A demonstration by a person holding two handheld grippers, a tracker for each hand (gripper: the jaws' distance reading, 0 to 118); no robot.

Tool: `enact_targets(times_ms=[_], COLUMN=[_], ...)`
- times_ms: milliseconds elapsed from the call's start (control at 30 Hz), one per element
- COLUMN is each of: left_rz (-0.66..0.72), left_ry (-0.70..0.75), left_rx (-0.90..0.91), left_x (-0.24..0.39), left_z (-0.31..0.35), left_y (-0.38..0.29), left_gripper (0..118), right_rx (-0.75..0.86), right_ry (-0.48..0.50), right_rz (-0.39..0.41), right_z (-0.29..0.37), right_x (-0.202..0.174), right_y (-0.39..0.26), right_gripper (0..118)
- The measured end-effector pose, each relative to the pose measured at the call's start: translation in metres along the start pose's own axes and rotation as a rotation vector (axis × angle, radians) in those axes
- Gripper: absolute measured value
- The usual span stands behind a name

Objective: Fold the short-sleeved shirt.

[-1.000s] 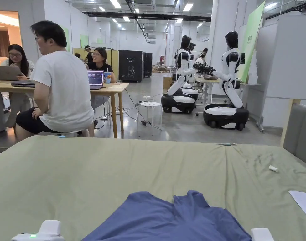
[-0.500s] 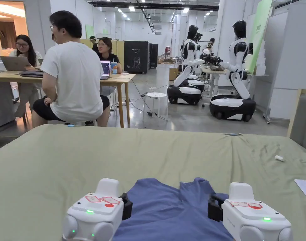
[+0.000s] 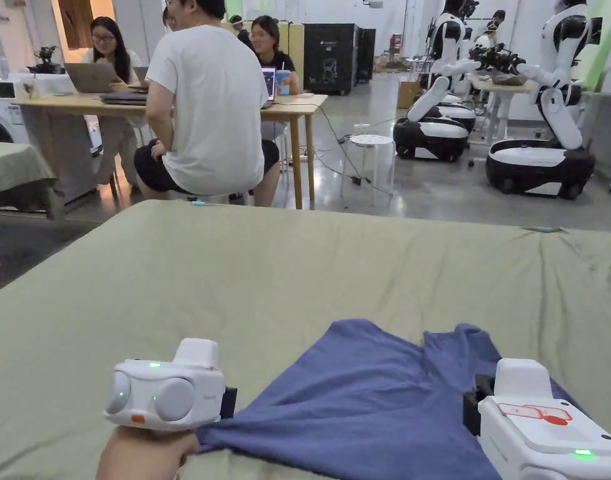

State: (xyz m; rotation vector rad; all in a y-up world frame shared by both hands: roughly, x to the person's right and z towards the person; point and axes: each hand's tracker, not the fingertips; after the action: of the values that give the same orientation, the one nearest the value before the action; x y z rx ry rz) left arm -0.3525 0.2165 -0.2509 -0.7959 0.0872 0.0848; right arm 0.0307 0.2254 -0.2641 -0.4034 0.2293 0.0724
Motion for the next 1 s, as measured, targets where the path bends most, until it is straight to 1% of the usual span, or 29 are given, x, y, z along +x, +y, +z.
enact_targets(times_ms=[67,133,167,233,267,300,333,400,467,533,567,600,633,667,700,767,800,867,1000], left_rz=[0.059,0.088,0.097,0.103,0.097,0.083,0.077,0.126,0.140,0.125,0.120,0.124,0.139,0.168,0.173,0.175,0.145,0.128,0.076], left_ry=[-0.009,-0.006,0.004,0.058,0.073,0.062,0.059,0.036,0.005,-0.023,-0.035,-0.030,-0.032,-0.033,-0.030,-0.067,-0.061,-0.059,-0.043], left_rx=[-0.008,0.008,0.003,-0.088,-0.124,-0.126,-0.147,-0.198,-0.236,-0.300,-0.317,-0.301,-0.287,-0.275,-0.232,-0.203,-0.179,-0.123,-0.044], left_x=[-0.014,-0.026,-0.029,-0.036,-0.038,-0.038,-0.040,-0.044,-0.044,-0.043,-0.043,-0.043,-0.046,-0.048,-0.050,-0.049,-0.045,-0.039,-0.025], left_z=[-0.013,-0.022,-0.025,-0.043,-0.052,-0.055,-0.061,-0.075,-0.085,-0.099,-0.105,-0.110,-0.107,-0.102,-0.096,-0.084,-0.075,-0.060,-0.038], left_y=[0.006,0.013,0.015,0.022,0.022,0.020,0.020,0.014,0.006,-0.004,-0.009,-0.013,-0.012,-0.010,-0.006,-0.002,0.000,0.004,0.007], left_gripper=[0,0,6,80,104,109,105,99,84,55,45,42,32,6,0,0,0,0,0], right_rx=[-0.027,-0.042,-0.050,-0.065,-0.071,-0.078,-0.082,-0.088,-0.095,-0.104,-0.109,-0.111,-0.114,-0.116,-0.116,-0.118,-0.120,-0.122,-0.143], right_ry=[0.026,0.040,0.045,0.055,0.059,0.064,0.065,0.074,0.077,0.076,0.075,0.077,0.076,0.074,0.071,0.066,0.064,0.049,-0.049], right_rz=[0.004,0.009,0.013,0.020,0.021,0.022,0.023,0.027,0.026,0.025,0.024,0.024,0.026,0.029,0.033,0.036,0.037,0.041,0.034], right_z=[-0.015,-0.031,-0.036,-0.040,-0.044,-0.048,-0.051,-0.054,-0.058,-0.055,-0.056,-0.059,-0.064,-0.064,-0.064,-0.067,-0.070,-0.077,-0.105], right_x=[-0.006,-0.010,-0.011,-0.017,-0.017,-0.018,-0.019,-0.022,-0.021,-0.023,-0.022,-0.020,-0.018,-0.016,-0.012,-0.006,0.001,0.017,0.067], right_y=[-0.002,-0.009,-0.010,-0.009,-0.010,-0.010,-0.010,-0.011,-0.012,-0.009,-0.010,-0.010,-0.010,-0.010,-0.009,-0.005,-0.002,0.006,0.026], right_gripper=[0,0,0,0,0,0,0,0,0,0,0,0,0,0,0,0,0,0,0])
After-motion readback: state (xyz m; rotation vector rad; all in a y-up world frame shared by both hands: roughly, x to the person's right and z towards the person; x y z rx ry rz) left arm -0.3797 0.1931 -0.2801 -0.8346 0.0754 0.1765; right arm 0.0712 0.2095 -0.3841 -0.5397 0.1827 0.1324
